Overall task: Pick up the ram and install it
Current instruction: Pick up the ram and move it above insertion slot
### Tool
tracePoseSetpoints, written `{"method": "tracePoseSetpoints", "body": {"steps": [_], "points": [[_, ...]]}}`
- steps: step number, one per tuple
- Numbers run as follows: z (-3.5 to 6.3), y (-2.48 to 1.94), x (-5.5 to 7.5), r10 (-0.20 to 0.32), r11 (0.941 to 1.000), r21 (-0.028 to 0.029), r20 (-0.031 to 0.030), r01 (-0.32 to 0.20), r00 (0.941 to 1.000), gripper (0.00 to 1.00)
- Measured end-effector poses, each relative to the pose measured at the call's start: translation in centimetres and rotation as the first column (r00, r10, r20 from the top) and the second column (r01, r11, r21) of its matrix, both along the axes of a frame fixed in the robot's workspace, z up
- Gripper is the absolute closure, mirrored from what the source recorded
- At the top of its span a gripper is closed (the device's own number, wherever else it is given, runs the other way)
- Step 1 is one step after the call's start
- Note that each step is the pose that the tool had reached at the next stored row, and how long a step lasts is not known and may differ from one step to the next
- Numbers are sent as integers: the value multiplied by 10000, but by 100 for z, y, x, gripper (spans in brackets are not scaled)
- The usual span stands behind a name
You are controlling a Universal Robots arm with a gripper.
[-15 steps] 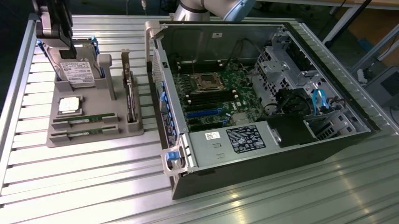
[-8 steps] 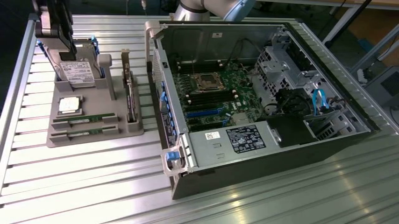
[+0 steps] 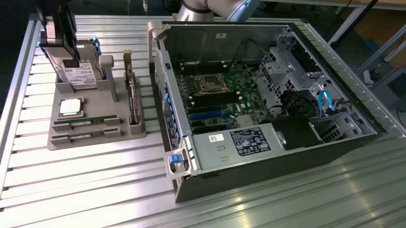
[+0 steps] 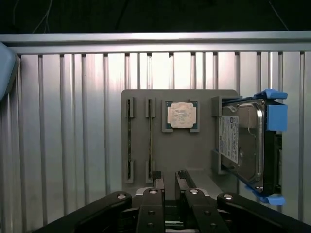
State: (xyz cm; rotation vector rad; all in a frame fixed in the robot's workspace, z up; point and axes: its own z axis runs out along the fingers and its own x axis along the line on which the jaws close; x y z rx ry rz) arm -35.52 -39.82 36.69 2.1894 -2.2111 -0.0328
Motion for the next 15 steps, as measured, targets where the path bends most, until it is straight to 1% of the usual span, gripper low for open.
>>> {"method": "tracePoseSetpoints", "body": {"steps": [7,9,15], "points": [[-128,0,-1,0,10000,0,0,0,10000,76],[-187,0,-2,0,10000,-1,-1,0,10000,76],[-301,0,-2,0,10000,4,0,0,10000,76]]}}
